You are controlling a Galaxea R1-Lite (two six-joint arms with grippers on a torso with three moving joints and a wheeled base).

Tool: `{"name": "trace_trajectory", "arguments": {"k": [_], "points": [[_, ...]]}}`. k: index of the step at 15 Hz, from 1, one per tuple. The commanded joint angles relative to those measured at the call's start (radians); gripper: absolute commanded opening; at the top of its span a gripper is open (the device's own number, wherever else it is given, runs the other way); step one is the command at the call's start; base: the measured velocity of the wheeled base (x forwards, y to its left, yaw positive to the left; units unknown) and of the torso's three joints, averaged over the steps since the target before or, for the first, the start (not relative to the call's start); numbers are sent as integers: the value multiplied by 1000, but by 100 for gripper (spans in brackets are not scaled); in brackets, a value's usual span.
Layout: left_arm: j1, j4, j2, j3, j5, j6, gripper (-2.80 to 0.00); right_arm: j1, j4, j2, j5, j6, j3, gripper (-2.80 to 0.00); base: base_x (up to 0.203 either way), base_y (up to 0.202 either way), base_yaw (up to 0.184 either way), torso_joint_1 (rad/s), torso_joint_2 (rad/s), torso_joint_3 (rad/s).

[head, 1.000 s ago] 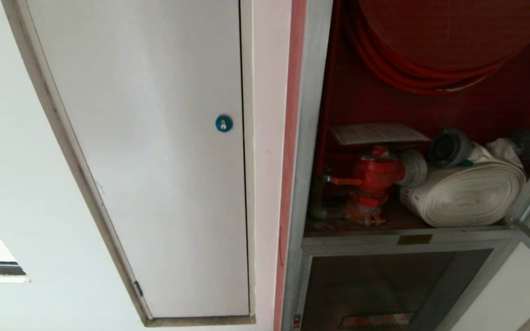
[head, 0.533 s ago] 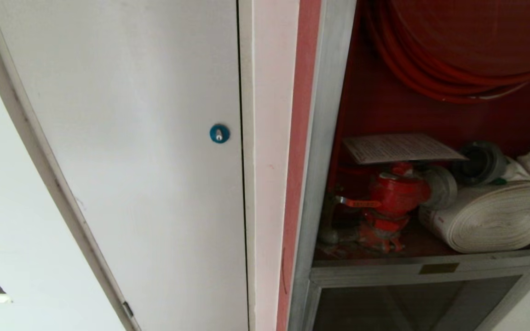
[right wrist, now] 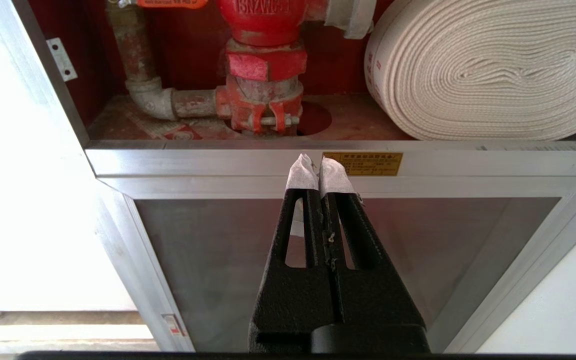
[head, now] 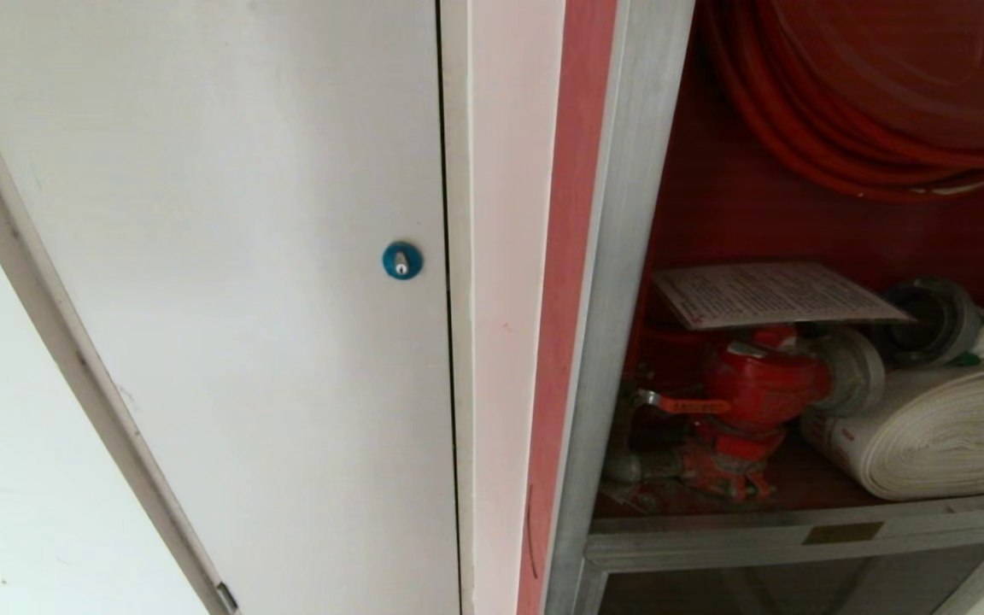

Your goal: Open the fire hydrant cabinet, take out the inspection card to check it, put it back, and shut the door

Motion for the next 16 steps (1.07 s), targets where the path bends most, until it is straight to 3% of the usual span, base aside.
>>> {"name": "trace_trajectory", "arguments": {"k": [1,16], "points": [[0,-1,0,6,0,0,-280,0,-1,0,0,-3,0,-280,0,0,0,0,0,0],[0,-1,0,6,0,0,-280,0,15,13,0,5,-7,-280,0,0,0,0,0,0]]}}
